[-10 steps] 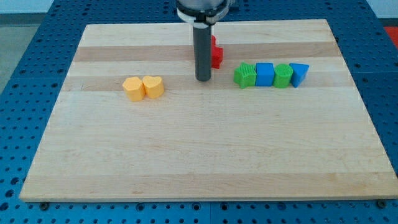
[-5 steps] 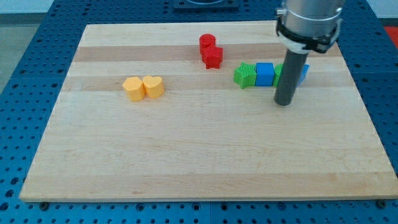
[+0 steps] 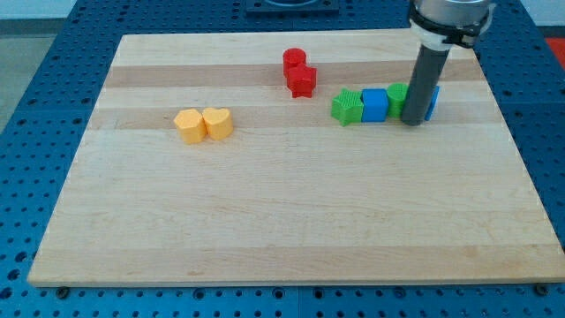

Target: Place the green circle bottom of the red circle

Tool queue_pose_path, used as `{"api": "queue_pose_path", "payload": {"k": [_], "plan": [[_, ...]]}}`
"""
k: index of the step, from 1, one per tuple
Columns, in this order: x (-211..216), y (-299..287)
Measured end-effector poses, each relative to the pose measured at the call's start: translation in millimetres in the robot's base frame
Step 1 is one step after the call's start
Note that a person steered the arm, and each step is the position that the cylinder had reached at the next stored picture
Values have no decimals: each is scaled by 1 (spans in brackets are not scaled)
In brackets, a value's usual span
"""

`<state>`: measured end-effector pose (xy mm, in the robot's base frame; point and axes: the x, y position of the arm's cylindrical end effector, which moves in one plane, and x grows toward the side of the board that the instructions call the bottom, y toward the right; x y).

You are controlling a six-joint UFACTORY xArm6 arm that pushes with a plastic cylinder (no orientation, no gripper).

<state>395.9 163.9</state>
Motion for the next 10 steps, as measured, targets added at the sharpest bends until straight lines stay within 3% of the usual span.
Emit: {"api": "queue_pose_path", "payload": {"k": [6, 10], "plan": [[-85, 9], [-58, -24]]}}
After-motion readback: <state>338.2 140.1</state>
